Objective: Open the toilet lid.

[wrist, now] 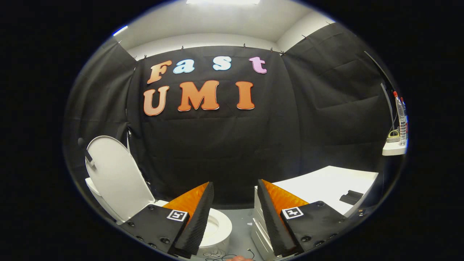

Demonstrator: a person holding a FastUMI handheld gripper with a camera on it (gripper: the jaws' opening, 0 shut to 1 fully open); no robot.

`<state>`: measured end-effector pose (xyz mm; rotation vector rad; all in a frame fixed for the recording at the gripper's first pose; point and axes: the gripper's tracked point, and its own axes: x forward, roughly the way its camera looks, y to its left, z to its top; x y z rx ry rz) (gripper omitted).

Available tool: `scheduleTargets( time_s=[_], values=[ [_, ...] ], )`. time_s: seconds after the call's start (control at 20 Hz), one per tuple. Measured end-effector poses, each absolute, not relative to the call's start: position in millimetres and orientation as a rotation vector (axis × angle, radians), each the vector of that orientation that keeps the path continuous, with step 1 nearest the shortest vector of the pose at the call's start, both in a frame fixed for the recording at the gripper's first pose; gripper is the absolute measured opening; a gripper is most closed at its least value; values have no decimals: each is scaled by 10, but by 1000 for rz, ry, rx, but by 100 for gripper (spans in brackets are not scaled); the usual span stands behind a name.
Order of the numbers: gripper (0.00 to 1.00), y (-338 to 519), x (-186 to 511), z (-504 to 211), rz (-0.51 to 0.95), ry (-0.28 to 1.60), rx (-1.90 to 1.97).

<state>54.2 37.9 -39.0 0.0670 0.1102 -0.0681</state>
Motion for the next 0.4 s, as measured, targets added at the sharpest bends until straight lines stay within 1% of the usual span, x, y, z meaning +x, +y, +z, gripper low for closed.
scheduleTargets(
  time_s=[0.4],
  values=[
    [80,384,544,-421,-63,120,57]
  ],
)
